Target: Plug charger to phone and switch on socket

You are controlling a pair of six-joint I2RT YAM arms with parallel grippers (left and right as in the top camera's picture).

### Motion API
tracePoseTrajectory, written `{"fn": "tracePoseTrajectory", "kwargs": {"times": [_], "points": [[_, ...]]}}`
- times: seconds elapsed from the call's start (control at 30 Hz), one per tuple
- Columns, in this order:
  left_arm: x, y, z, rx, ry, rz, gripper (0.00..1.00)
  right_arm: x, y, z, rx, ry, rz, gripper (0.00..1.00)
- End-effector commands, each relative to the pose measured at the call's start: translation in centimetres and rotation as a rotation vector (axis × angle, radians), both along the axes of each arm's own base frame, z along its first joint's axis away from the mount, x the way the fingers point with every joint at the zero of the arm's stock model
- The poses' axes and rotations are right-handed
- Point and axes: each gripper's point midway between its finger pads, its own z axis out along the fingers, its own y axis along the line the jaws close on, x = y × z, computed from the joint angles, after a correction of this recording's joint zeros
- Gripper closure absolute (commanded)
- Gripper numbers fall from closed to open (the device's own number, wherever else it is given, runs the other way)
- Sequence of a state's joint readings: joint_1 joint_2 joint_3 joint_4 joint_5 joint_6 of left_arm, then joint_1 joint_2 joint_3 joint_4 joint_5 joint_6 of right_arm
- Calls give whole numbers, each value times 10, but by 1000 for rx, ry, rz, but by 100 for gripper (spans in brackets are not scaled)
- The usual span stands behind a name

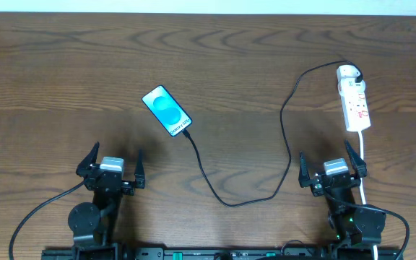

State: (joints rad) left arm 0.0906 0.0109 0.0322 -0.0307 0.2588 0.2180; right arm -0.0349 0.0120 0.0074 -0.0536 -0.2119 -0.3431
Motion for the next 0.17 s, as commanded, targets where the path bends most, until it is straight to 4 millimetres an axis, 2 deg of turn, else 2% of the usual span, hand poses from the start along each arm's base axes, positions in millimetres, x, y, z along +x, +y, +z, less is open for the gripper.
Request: {"fn": "tracePoseTrajectory", "kwargs": {"times": [0.0,0.13], "points": [[1,2,-17,10,39,8,2,0,0,-1,17,4,-2,1],[1,2,-17,10,39,8,2,0,0,-1,17,4,-2,1]]}}
